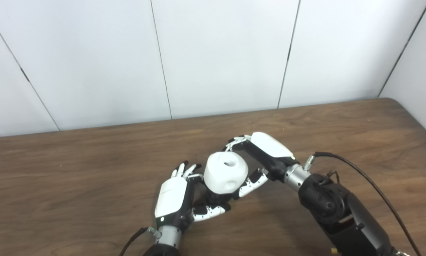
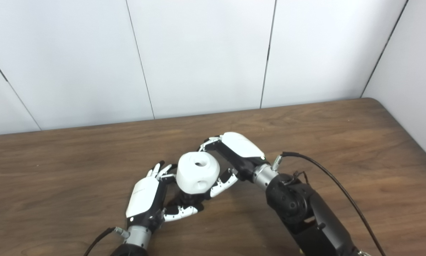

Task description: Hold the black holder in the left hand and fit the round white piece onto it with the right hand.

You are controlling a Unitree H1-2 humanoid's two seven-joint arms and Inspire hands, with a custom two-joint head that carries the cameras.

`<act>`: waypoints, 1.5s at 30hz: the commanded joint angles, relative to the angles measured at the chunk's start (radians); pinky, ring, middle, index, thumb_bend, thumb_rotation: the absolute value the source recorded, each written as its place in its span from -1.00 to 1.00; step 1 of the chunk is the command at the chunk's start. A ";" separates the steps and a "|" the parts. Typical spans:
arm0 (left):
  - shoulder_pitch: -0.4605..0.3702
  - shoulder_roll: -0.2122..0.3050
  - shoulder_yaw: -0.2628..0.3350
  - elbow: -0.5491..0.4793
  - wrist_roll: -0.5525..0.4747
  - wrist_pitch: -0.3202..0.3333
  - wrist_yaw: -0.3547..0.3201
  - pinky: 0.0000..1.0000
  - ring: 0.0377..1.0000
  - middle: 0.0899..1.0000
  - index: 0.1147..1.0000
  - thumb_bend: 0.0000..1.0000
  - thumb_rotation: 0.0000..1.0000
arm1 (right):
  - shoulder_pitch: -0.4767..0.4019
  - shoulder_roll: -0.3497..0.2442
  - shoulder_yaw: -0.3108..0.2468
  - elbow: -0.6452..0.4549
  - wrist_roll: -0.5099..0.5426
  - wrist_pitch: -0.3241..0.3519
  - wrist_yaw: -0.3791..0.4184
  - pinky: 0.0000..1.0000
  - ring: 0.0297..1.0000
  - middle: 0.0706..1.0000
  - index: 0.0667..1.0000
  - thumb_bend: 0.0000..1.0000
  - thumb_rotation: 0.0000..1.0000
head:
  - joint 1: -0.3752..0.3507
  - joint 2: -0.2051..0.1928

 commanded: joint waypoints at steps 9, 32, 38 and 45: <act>0.022 -0.011 -0.017 0.065 -0.001 0.025 -0.044 1.00 1.00 0.77 -0.18 0.04 -0.90 | -0.027 -0.016 -0.014 -0.054 -0.014 -0.003 0.037 0.87 0.74 0.47 -0.12 0.01 -0.74 | 0.013 -0.003; 0.034 -0.029 -0.027 0.064 0.009 0.027 -0.027 1.00 1.00 0.76 -0.18 0.04 -0.90 | -0.002 0.033 0.016 -0.035 -0.043 -0.020 0.016 0.93 0.75 0.49 -0.12 0.00 -0.73 | 0.059 -0.008; 0.036 -0.035 -0.026 0.073 0.011 0.017 -0.013 1.00 1.00 0.75 -0.18 0.04 -0.90 | -0.008 0.042 0.020 -0.023 -0.050 -0.034 0.008 0.95 0.74 0.49 -0.12 0.00 -0.73 | 0.069 -0.011; 0.034 -0.038 -0.030 0.073 0.015 0.027 -0.019 1.00 1.00 0.76 -0.18 0.04 -0.90 | -0.012 0.048 0.022 -0.015 -0.051 -0.042 0.005 0.96 0.74 0.48 -0.12 0.00 -0.73 | 0.073 -0.012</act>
